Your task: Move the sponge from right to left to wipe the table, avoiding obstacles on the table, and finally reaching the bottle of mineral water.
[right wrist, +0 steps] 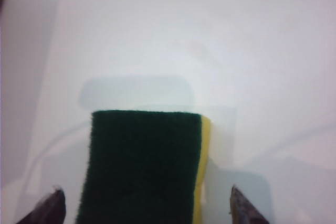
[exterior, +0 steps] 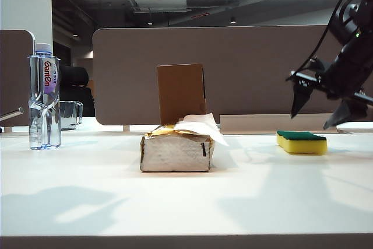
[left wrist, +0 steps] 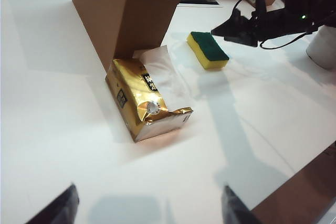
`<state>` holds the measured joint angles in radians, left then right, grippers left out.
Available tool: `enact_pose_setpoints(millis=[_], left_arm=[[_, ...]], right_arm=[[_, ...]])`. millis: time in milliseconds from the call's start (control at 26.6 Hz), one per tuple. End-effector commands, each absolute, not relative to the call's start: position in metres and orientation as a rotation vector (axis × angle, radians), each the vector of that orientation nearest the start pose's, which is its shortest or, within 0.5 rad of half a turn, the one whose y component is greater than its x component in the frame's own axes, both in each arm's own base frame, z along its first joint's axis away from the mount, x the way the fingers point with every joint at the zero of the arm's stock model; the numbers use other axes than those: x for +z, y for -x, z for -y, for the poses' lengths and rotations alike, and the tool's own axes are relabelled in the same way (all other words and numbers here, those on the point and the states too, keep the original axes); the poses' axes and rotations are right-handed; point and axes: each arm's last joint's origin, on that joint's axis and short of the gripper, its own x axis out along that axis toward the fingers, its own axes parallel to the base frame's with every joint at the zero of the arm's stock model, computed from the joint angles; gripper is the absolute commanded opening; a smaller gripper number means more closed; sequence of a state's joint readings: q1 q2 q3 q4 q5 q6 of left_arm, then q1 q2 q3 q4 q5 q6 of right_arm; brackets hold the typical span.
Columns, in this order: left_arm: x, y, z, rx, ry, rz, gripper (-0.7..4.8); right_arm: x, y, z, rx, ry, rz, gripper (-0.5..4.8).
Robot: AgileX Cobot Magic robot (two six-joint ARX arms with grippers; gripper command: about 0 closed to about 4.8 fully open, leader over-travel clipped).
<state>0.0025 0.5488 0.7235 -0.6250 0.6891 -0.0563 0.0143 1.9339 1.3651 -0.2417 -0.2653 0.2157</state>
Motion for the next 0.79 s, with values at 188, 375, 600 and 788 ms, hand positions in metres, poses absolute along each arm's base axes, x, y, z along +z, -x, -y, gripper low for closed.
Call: enact_pose_setpoints(millis=[188,375,600,788], left_arm=[[0.306,-0.107,0.018,-0.674,0.183,-0.429,3.50],[0.306,-0.107,0.018,-0.673,0.182,-0.428,3.50],[0.306,-0.108,0.018,-0.661,0.179,-0.426,3.49],[0.307,-0.108,0.018,-0.652,0.172,-0.411,3.49]], right_arm=[[0.175,-0.425,-0.012,0.171,-0.304,-0.899,4.03],[0.169,-0.426,-0.012,0.168,-0.304,-0.907,4.00],[0.158,-0.426,-0.015,0.165,-0.306,-0.958,3.98],[0.155,-0.423,-0.017,0.163,-0.306,-0.999,3.63]])
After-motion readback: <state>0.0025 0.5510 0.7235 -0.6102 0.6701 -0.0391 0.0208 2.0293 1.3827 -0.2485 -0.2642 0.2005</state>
